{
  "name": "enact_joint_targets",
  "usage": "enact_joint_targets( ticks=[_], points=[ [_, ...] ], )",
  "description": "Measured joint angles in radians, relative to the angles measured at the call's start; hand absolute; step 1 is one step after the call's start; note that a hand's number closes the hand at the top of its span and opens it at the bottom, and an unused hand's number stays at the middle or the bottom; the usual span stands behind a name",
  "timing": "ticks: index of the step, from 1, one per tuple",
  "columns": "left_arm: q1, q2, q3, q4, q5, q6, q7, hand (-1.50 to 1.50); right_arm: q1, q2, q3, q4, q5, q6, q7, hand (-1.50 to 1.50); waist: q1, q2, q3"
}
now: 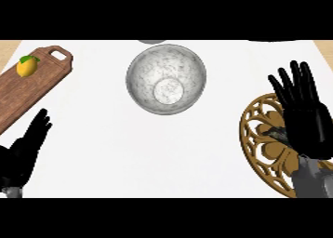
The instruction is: Pick the tomato from the placemat and place it in the bowl
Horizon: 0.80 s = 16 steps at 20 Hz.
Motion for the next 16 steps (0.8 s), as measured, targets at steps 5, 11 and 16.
enact_joint_targets(
  ticks=[5, 11, 16],
  points=[
    [-0.04, -0.061, -0.049, -0.066, 0.039, -0.035, 0.01, 0.0, 0.044, -0.18, -0.082, 0.028, 0.099, 0.008, 0.026, 1.5, -0.016, 0.004, -0.029],
    [-0.088, -0.161, -0.127, -0.109, 0.107, -0.084, 0.035, 0.0, 0.152, -0.335, -0.223, 0.164, 0.318, -0.175, 0.031, -1.5, -0.043, 0.013, -0.041],
    [-0.135, -0.223, -0.176, -0.115, 0.114, -0.086, 0.08, 0.0, 0.225, -0.368, -0.17, 0.105, 0.457, -0.192, -0.018, -1.5, -0.01, 0.008, -0.04]
  ],
)
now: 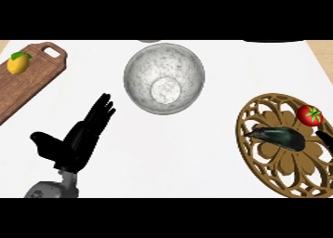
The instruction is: Pick the tomato from the placemat and place it in the bowl
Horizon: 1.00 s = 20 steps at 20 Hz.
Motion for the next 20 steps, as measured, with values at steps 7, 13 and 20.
enact_joint_targets(
  ticks=[7, 13, 20],
  points=[
    [-0.029, -0.017, -0.011, -0.001, 0.003, -0.005, 0.024, 0.0, 0.025, -0.211, 0.061, -0.087, 0.245, 0.043, 0.334, -1.5, 0.021, 0.0, -0.004],
    [-0.051, -0.027, -0.015, -0.009, 0.008, -0.011, 0.05, 0.0, -0.079, -0.308, 0.133, -0.163, 0.284, 0.236, 0.723, -1.5, 0.038, 0.001, -0.003],
    [-0.057, -0.051, -0.017, 0.003, -0.004, -0.012, 0.05, 0.0, -0.286, -0.275, 0.207, -0.108, 0.225, 0.443, 1.018, -1.5, 0.045, 0.002, -0.001]
  ],
)
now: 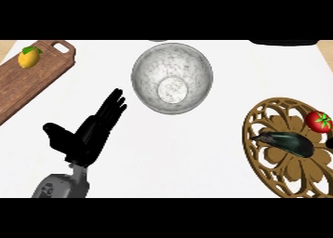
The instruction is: Pick the tomato from the placemat and place it in the bowl
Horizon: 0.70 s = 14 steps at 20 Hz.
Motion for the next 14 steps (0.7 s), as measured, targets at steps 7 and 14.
enact_joint_targets(
  ticks=[7, 14],
  points=[
    [0.007, 0.005, 0.025, -0.008, 0.0, -0.024, 0.004, 0.0, -0.116, 0.062, 0.028, 0.15, 0.021, 0.083, 0.075, -1.5, -0.006, -0.001, 0.001],
    [0.004, -0.018, 0.032, 0.009, -0.025, -0.022, -0.002, 0.0, -0.141, 0.111, 0.045, 0.253, 0.051, 0.131, 0.076, -1.5, -0.012, -0.002, 0.002]
  ],
)
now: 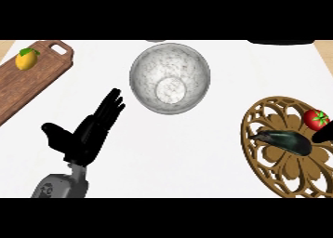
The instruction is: Pick the tomato from the placemat and place it in the bowl
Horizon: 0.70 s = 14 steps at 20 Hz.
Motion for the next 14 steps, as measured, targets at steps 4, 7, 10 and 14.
enact_joint_targets(
  ticks=[4, 7, 10, 14],
  points=[
    [0.014, 0.003, 0.022, -0.001, 0.002, -0.019, -0.004, 0.0, 0.003, 0.021, -0.01, 0.044, 0.027, 0.029, -0.024, -1.5, -0.002, -0.001, 0.0],
    [0.016, -0.009, 0.02, -0.01, -0.008, -0.024, 0.004, 0.0, -0.007, 0.045, -0.017, 0.099, 0.075, 0.041, -0.064, -1.5, -0.002, 0.0, 0.0],
    [0.01, -0.022, 0.025, -0.009, -0.019, -0.029, 0.011, 0.0, -0.016, 0.085, -0.022, 0.121, 0.126, 0.046, -0.067, -1.5, -0.003, -0.001, 0.0],
    [0.015, -0.031, 0.038, -0.016, -0.033, -0.038, 0.012, 0.0, -0.016, 0.123, -0.047, 0.138, 0.186, 0.043, -0.081, -1.5, -0.004, -0.001, 0.0]
  ],
)
